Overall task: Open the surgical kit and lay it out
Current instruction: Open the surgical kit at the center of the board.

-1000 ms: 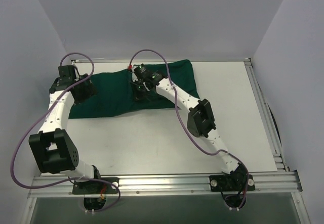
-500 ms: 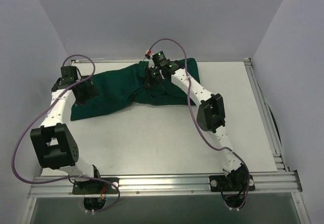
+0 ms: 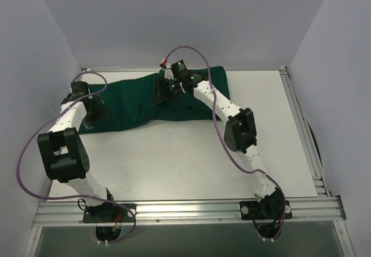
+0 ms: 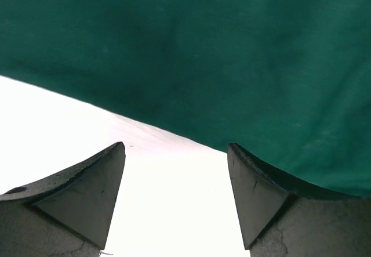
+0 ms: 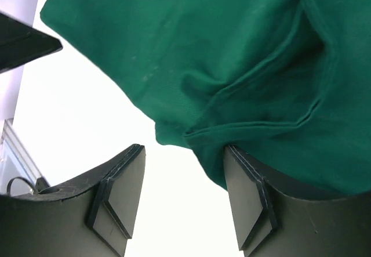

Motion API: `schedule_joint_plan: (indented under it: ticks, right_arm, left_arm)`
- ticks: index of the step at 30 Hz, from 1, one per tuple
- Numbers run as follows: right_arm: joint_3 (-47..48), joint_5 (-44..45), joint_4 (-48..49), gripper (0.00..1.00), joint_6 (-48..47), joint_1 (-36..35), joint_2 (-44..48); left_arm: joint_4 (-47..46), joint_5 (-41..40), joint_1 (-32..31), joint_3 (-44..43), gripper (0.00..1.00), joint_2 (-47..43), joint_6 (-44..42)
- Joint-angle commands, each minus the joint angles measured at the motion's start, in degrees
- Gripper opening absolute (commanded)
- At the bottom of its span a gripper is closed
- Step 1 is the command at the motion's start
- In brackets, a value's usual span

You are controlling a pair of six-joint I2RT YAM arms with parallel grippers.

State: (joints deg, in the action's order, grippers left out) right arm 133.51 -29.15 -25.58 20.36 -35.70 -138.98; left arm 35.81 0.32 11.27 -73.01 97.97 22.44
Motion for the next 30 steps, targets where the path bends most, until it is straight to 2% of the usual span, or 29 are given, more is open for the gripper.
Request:
schedule_joint_plan:
  ticks: [1,9,12,16,19,23,24,26,30]
  right_arm:
    - [1.0,-1.7,0.3,0.56,-0.8,-0.9,0.3]
    - [2.0,4.6,-3.0,0.49,-1.7,-2.4,-1.8]
    - [1.9,7.6,-3.6,0.42,-1.5,-2.5,-2.3]
    - [2.2,9.8,-2.7,0.24,-0.1,-2.3,-2.7]
    - [3.3,10.8,-2.5,0.05,1.0,-2.0,-2.8]
    - [3.9,11.5,-1.9,0.01,2.3,-1.3,-0.9]
    - [3.9,11.7,-2.0,0.01,2.5,-1.1,-0.4]
    - [3.9,11.8,-2.1,0.0,3.1,-0.2,0.9]
    - [3.2,10.9,-1.8,0.0,4.2,1.1,2.7]
  left_arm:
    - [-2.9,-2.9,2.0,1.1,0.8,0.7,-0.4]
    - [-4.3,-6.0,6.3,4.1,0.77,2.1,-0.7]
    - [-5.5,-8.0,6.4,5.1,0.76,2.8,-0.6]
    - [-6.2,-8.7,6.8,5.2,0.73,4.8,0.5]
    - [-7.8,-9.4,7.0,5.0,0.69,6.8,0.9]
    - [-7.6,-9.0,8.2,2.5,0.59,11.3,0.4]
    - [-7.4,-8.7,8.7,2.1,0.52,12.2,0.2]
    - [-6.4,-9.0,10.0,0.4,0.45,14.4,0.2]
    - [-5.8,-7.1,12.1,-1.7,0.21,16.8,-1.3]
